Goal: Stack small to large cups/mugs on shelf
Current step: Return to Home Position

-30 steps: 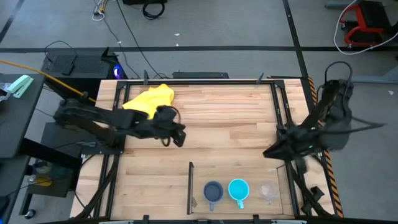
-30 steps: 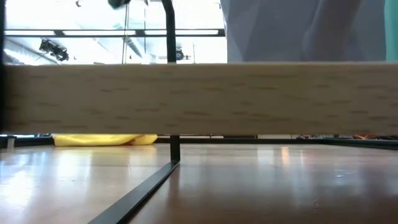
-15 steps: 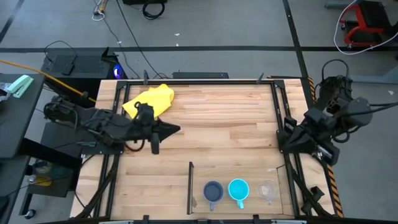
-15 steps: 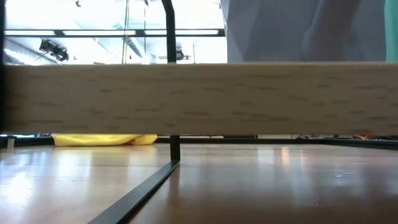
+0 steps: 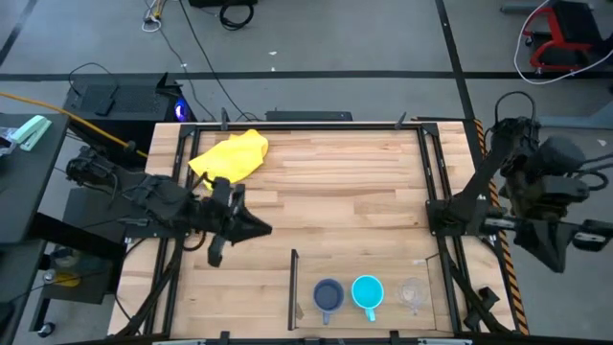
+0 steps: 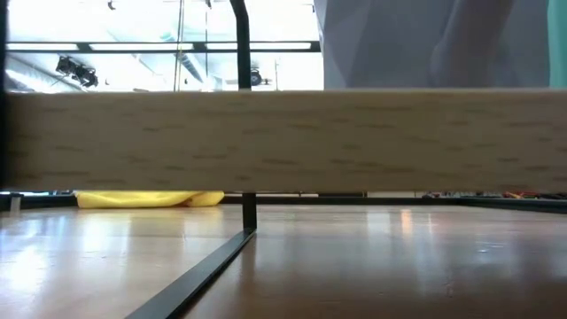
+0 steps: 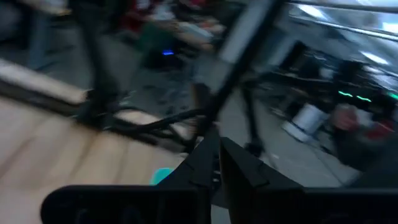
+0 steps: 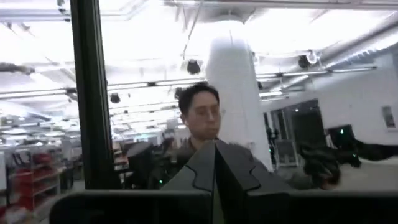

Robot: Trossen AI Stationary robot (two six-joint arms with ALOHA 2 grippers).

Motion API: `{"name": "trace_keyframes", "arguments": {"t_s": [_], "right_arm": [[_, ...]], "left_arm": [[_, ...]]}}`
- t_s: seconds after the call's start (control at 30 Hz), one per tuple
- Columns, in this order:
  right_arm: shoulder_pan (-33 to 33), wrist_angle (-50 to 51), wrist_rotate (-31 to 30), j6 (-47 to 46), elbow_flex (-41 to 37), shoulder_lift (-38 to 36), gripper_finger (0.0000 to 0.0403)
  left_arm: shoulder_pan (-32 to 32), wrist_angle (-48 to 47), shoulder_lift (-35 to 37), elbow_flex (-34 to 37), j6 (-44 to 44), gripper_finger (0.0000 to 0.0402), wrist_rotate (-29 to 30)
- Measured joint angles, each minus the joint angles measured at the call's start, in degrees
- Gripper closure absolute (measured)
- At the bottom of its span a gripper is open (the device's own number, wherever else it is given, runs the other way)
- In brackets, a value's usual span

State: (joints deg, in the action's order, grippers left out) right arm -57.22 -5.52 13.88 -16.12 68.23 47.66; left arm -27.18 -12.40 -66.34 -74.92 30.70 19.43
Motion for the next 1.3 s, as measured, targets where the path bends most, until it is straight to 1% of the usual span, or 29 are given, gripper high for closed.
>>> {"name": "trace_keyframes", "arguments": {"t_s": [0.03,0.07,0.13,0.17,0.23,0.3,0.4,0.47,0.57,0.63,0.77,0.8,0.9,1.03,1.23,1.3], "right_arm": [[-0.03,-0.92,0.85,0.02,-1.95,-1.14,0.0384],[-0.03,-1.46,0.19,-0.24,-4.44,-2.66,0.0383],[0.12,-4.70,-3.12,-0.55,-10.53,-6.14,0.0383],[0.49,-7.20,-4.45,-0.34,-14.11,-8.49,0.0383],[2.13,-13.24,-4.80,-0.40,-20.77,-13.61,0.0383],[5.04,-14.78,-4.39,-1.60,-24.94,-19.00,0.0384],[9.63,-14.03,-3.48,-4.31,-27.74,-25.34,0.0384],[12.23,-11.82,-0.88,-4.49,-28.09,-28.95,0.0384],[15.25,-6.53,-0.61,-1.44,-27.76,-34.87,0.0384],[16.54,-2.67,-1.70,1.04,-27.76,-38.75,0.0384],[16.80,3.21,-6.97,6.24,-27.76,-45.98,0.0384],[16.80,4.57,-7.38,7.01,-27.77,-47.56,0.0385],[16.62,6.84,-7.99,9.66,-25.98,-47.36,0.0385],[16.60,7.04,-7.20,10.76,-23.85,-47.54,0.0385],[16.60,6.84,-6.90,11.34,-24.42,-47.56,0.0385],[16.60,7.04,-7.97,11.42,-25.51,-47.54,0.0385]], "left_arm": [[0.23,3.36,0.69,2.40,-1.83,0.0370,-2.43],[0.82,7.83,1.53,5.41,-3.69,0.0372,-5.74],[3.06,19.25,3.65,13.27,-5.60,0.0373,-12.06],[4.70,25.78,5.08,17.93,-5.57,0.0373,-15.53],[8.83,36.61,8.30,26.75,-4.08,0.0371,-21.89],[13.62,43.02,11.72,33.89,-0.74,0.0367,-26.08],[20.64,46.63,16.30,39.77,1.64,0.0363,-31.21],[25.28,46.69,19.31,41.04,0.53,0.0362,-34.71],[32.34,46.29,22.61,41.21,-1.27,0.0365,-40.76],[37.16,45.65,23.96,41.25,-0.77,0.0368,-45.00],[45.08,44.79,26.31,41.29,2.08,0.0374,-51.67],[46.64,44.02,26.96,41.29,2.59,0.0374,-52.64],[50.90,40.66,29.66,41.36,3.10,0.0371,-53.20],[54.64,40.83,35.02,43.13,3.17,0.0364,-52.44],[55.52,45.13,45.50,50.16,6.64,0.0362,-48.74],[55.49,45.17,48.02,52.34,7.69,0.0364,-47.92]]}}
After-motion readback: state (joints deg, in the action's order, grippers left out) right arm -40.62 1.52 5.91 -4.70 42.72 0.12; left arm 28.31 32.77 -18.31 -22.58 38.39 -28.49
